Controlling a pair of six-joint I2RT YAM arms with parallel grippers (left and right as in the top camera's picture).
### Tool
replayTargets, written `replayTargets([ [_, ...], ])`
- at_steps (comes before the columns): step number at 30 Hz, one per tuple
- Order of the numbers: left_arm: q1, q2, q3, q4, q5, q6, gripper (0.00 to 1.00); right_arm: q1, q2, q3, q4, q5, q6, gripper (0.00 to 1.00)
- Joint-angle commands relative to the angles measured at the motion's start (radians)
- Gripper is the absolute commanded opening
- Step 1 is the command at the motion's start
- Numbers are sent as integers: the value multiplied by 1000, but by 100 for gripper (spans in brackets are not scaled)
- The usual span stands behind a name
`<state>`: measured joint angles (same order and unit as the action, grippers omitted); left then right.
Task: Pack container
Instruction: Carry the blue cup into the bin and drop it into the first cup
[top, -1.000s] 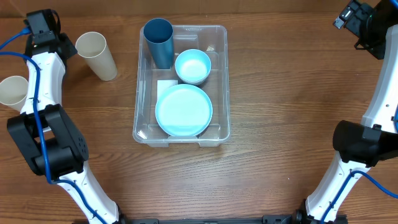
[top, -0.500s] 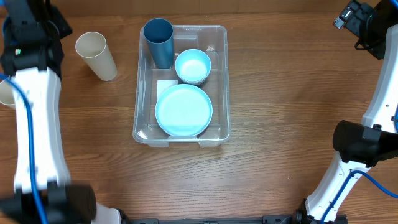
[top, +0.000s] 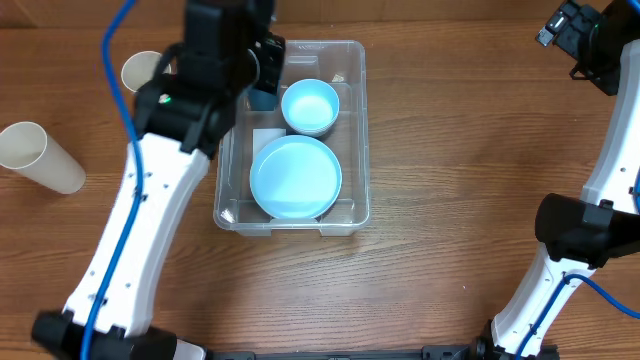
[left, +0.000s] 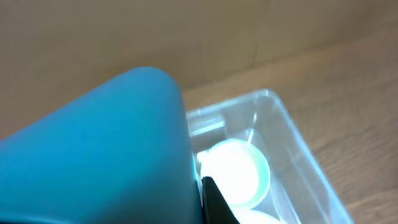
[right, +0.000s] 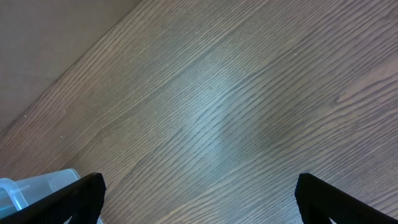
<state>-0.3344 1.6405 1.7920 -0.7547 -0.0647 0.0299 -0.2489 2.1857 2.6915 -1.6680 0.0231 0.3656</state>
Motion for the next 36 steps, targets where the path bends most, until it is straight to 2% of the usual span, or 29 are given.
replayTargets([
  [1, -2, 22, 6, -21, -24, 7, 4, -5, 2, 4, 5, 1, 5, 100],
  [6, 0, 28, 6, -31, -73, 0, 4, -5, 2, 4, 5, 1, 5, 100],
  [17, 2, 159, 6, -27, -77, 7, 4, -5, 2, 4, 5, 1, 5, 100],
  [22, 2, 166, 6, -24, -79, 8, 4, -5, 2, 4, 5, 1, 5, 100],
  [26, 6, 166, 6, 6, -103, 8, 48, -5, 2, 4, 5, 1, 5, 100],
  [30, 22, 166, 6, 52, -103, 8, 56, -5, 2, 4, 5, 1, 5, 100],
  [36, 44, 166, 6, 196, -113, 16, 59, -5, 2, 4, 5, 1, 5, 100],
])
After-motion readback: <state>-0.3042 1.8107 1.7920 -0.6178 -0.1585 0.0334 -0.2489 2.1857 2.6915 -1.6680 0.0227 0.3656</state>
